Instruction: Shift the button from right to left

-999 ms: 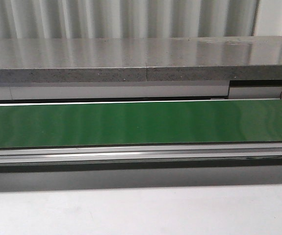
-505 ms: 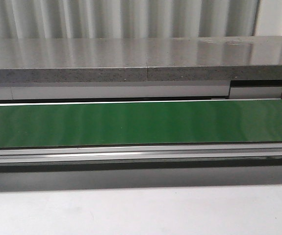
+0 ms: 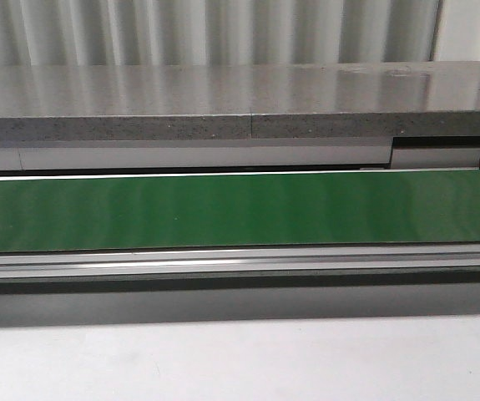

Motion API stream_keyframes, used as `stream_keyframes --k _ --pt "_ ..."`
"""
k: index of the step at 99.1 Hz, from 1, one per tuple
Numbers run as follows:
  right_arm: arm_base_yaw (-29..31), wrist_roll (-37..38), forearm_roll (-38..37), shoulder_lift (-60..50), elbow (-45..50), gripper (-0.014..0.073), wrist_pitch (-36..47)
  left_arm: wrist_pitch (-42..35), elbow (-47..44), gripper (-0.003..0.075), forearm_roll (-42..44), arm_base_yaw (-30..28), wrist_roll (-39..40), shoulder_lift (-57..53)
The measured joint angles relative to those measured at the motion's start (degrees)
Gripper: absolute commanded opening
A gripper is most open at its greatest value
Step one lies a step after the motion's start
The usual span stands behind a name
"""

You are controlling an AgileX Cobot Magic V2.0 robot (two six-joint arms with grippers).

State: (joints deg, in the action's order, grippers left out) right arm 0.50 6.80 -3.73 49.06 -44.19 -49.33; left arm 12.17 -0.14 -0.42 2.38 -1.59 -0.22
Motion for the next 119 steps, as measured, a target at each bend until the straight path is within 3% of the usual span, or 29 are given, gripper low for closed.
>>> stream_keyframes --k 31,87,119 --pt "1.2 0.0 0.1 8.4 -6.5 0.0636 -2.7 0.0 0.0 -0.0020 0.0 0.0 0.0 0.0" --pt "23.8 1.2 -1.4 28.5 -16.0 0.0636 -1.8 0.0 0.0 -0.0020 0.0 0.0 0.0 0.0" --pt "27.2 1.2 0.8 43.6 -19.3 0.0636 0.9 0.0 0.0 -0.0020 0.0 0.0 0.0 0.0"
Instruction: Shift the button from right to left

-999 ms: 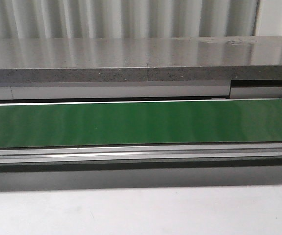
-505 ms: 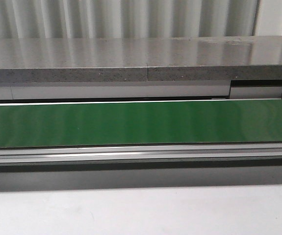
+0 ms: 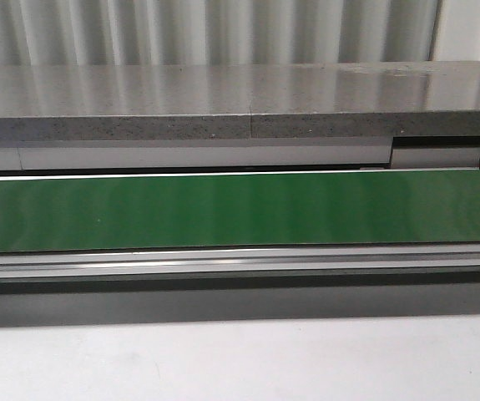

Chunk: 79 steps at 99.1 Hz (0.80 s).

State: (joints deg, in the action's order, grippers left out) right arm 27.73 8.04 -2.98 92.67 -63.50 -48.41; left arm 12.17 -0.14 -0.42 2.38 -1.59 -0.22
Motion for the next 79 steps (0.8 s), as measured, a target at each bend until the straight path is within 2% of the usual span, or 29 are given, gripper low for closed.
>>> stream_keyframes --k 26,63,70,79 --pt "0.0 -7.2 5.7 9.5 -5.2 0.0636 1.1 0.0 0.0 -0.0020 0.0 0.0 0.0 0.0" --pt "0.0 -15.3 7.1 17.7 -9.0 0.0632 2.8 0.0 0.0 -0.0020 0.0 0.0 0.0 0.0" --pt "0.0 -16.2 7.2 18.6 -9.0 0.0582 3.4 0.0 0.0 -0.0020 0.0 0.0 0.0 0.0" --pt "0.0 -16.7 7.5 19.4 -9.0 0.0433 4.6 0.0 0.0 -0.0020 0.0 0.0 0.0 0.0"
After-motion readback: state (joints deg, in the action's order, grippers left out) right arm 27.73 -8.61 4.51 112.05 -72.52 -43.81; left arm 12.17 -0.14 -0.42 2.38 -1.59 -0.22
